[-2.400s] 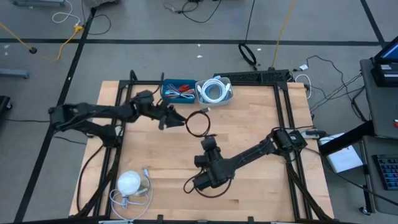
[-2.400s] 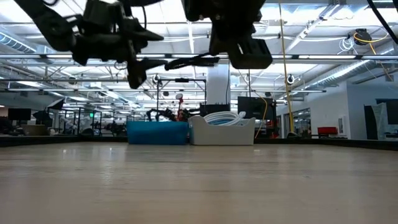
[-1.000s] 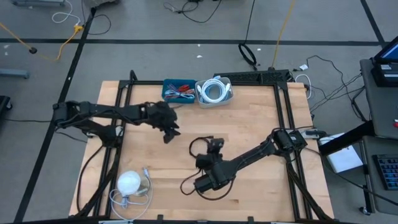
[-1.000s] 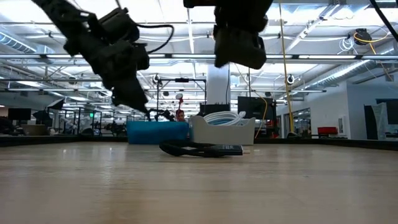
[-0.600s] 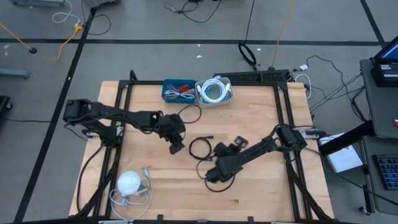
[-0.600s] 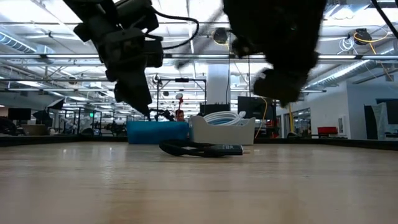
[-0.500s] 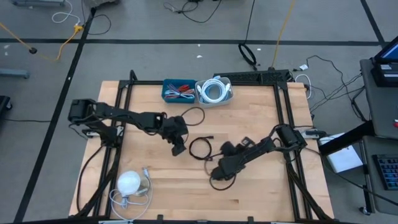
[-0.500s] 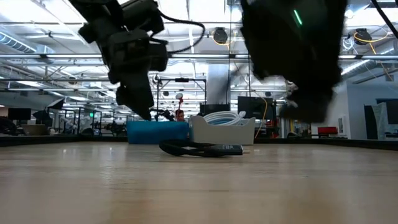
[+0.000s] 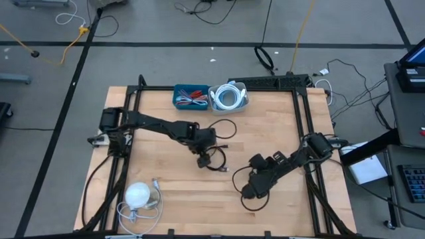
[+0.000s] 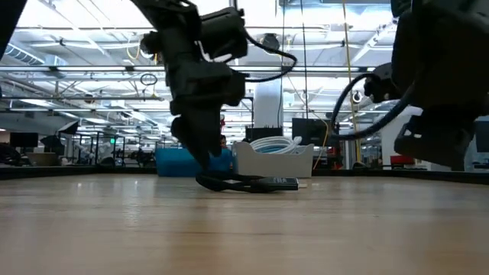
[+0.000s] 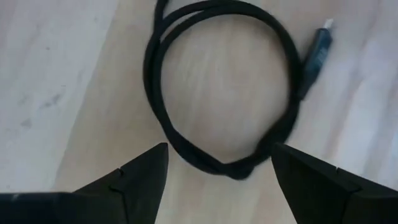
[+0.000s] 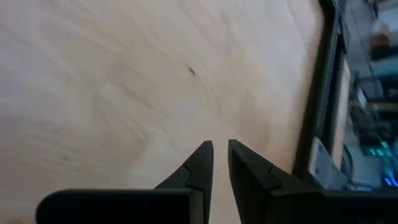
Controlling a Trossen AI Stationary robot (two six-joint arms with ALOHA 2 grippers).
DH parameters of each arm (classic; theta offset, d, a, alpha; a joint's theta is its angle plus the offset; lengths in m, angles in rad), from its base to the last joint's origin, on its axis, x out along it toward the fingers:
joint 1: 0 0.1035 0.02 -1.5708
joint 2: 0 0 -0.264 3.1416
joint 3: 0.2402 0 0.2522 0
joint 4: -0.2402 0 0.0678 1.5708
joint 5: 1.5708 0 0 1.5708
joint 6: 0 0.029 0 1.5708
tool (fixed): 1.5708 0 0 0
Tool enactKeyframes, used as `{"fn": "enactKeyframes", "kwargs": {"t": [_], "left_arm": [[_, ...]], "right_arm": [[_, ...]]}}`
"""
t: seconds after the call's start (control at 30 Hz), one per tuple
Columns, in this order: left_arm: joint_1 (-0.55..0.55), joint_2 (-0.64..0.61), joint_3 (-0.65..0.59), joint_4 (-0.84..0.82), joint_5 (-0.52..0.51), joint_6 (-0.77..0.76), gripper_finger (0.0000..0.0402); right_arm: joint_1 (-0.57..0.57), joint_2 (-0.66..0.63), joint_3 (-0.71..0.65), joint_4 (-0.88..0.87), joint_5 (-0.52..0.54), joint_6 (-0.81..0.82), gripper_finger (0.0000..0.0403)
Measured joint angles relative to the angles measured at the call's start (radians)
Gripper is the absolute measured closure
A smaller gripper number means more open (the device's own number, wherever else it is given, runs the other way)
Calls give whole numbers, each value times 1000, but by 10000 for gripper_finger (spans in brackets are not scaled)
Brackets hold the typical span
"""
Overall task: Pick & Place USB Port
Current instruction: Put the black usb cable into the gray bin
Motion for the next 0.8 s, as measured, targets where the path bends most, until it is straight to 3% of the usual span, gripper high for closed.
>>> {"fn": "enactKeyframes", "kwargs": {"t": [0.33, 0.43, 0.5, 0.63, 0.8], "left_arm": [[2, 135, 84, -89, -107, 31, 110], [1, 148, 86, -94, -132, 35, 129], [0, 150, 85, -100, -166, 27, 174], [4, 135, 81, -110, -193, 54, 353], [-26, 60, 72, -109, -260, 66, 392]], "right_arm": [[15, -4, 0, 138, 110, -51, 363], [15, -4, 0, 186, 144, -72, 366], [15, -4, 0, 212, 159, -78, 368], [15, -4, 0, 216, 159, -67, 368], [15, -4, 0, 218, 160, -20, 363]]}}
